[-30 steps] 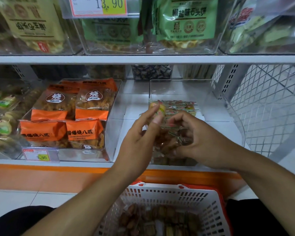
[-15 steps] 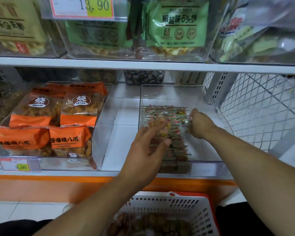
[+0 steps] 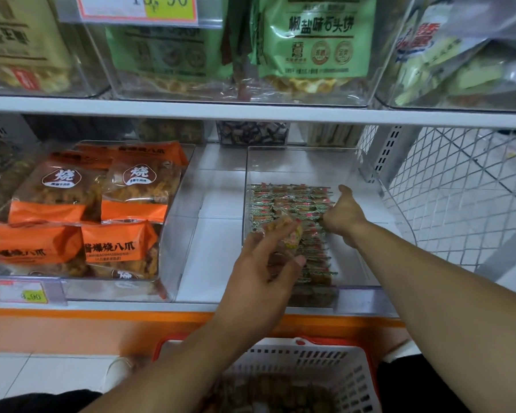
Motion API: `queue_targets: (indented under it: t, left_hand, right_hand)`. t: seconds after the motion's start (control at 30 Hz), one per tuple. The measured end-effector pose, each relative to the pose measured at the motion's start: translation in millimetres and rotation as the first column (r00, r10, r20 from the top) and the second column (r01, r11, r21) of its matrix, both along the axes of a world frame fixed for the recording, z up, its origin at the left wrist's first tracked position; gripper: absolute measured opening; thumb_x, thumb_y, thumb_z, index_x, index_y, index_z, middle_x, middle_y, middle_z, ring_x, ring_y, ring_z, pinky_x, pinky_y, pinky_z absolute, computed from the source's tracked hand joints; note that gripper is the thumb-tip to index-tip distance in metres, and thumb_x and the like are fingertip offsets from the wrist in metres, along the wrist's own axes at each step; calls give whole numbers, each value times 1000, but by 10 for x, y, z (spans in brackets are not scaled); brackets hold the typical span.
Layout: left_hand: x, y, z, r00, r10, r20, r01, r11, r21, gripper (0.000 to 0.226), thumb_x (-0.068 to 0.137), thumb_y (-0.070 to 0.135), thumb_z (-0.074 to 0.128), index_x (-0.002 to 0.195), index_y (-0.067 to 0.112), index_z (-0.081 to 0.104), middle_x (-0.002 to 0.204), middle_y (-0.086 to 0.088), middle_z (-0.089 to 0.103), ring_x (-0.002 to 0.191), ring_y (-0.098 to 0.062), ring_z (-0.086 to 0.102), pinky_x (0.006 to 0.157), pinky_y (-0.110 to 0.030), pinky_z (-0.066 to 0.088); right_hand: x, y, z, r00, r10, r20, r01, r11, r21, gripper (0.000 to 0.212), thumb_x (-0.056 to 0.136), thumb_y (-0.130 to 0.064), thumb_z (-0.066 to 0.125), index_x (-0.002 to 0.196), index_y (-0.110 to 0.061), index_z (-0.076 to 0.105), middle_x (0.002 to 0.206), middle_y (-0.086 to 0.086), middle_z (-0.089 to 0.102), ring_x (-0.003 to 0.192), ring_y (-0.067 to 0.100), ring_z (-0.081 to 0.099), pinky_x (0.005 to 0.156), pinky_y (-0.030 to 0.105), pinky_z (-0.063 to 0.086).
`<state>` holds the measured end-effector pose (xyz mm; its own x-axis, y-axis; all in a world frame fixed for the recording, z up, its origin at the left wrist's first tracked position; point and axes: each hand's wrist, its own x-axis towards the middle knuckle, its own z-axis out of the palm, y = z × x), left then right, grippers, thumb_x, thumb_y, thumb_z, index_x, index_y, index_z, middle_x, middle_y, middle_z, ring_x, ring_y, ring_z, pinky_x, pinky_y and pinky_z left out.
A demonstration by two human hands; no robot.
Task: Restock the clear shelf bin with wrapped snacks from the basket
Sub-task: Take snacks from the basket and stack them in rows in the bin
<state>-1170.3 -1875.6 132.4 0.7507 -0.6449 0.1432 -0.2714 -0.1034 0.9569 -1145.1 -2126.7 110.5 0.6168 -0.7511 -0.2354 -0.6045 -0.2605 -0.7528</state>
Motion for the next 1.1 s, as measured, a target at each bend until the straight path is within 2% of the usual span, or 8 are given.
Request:
queue_targets:
  t: [0.13, 0.3, 0.4, 0.47, 0.57, 0.8, 0.97, 1.1]
  left_hand:
    - [2, 8, 2, 1000, -20, -12, 20, 1000, -3, 40, 101, 30, 60, 127, 60, 54, 120, 16, 52, 100, 10, 59, 77, -1, 45]
    - [34, 43, 37, 999, -8, -31, 6, 999, -52, 36, 108, 27, 43, 131, 50, 60, 130, 20, 58, 112, -4, 63, 92, -14, 50]
    - [38, 43, 83, 999, -5, -39, 1, 995, -98, 38, 110, 21, 40, 132, 42, 63, 137, 19, 58, 117, -13, 64, 101, -34, 53]
    - [31, 47, 100, 999, 13, -46, -20, 988, -151, 39, 110, 17, 39, 132, 38, 63, 137, 12, 60, 116, -17, 65, 99, -37, 55]
    - [49, 74, 110, 998, 29, -55, -40, 977, -210, 41, 110, 15, 38, 138, 35, 60, 134, 2, 63, 117, -20, 64, 97, -40, 57]
    - [85, 166, 120, 997, -30, -71, 9, 961, -276, 60, 102, 31, 49, 148, 63, 28, 131, 13, 66, 116, -12, 68, 97, -35, 56]
    - [104, 172, 145, 960, 33, -277, -134, 925, -355, 32, 103, 21, 57, 134, 29, 61, 117, -1, 74, 108, -19, 72, 90, -33, 60]
    - [151, 169, 195, 917, 42, -396, -212, 894, -395, 25, 106, 13, 47, 126, 13, 62, 109, -9, 77, 101, -24, 74, 86, -29, 60]
  right_hand:
    - [19, 55, -56, 997, 69, -30, -70, 997, -45, 84, 90, 6, 56, 158, -20, 15, 133, 16, 58, 112, 33, 59, 89, 40, 53]
    - [-25, 168, 230, 986, 89, -140, -122, 959, -255, 84, 89, 7, 55, 159, -19, 17, 150, 20, 36, 125, 39, 52, 99, 41, 49]
    - [-114, 367, 564, 965, 250, 77, -186, 862, -471, 53, 93, -2, 54, 142, -22, 49, 137, 13, 54, 112, 30, 60, 84, 28, 50]
    - [-254, 564, 742, 892, 321, 318, -237, 932, -275, 24, 100, -24, 54, 120, -28, 67, 116, 2, 70, 101, 22, 66, 81, 28, 52]
    - [-558, 848, 910, 783, 455, 425, -499, 867, -10, 40, 90, -62, 60, 113, -33, 74, 109, -11, 74, 103, 8, 68, 86, 32, 54]
    - [-798, 1063, 856, 748, 355, 561, -505, 852, 134, 30, 84, -7, 75, 106, -27, 71, 104, -5, 78, 94, 7, 73, 73, 18, 55]
    - [-842, 1079, 853, 818, 249, 519, -438, 853, 282, 23, 90, -4, 70, 108, -12, 60, 101, 5, 78, 93, 18, 73, 77, 29, 55]
    - [-853, 1046, 923, 816, 146, 559, -414, 823, 390, 23, 89, 2, 67, 107, -8, 56, 98, 11, 74, 81, 22, 73, 76, 32, 60]
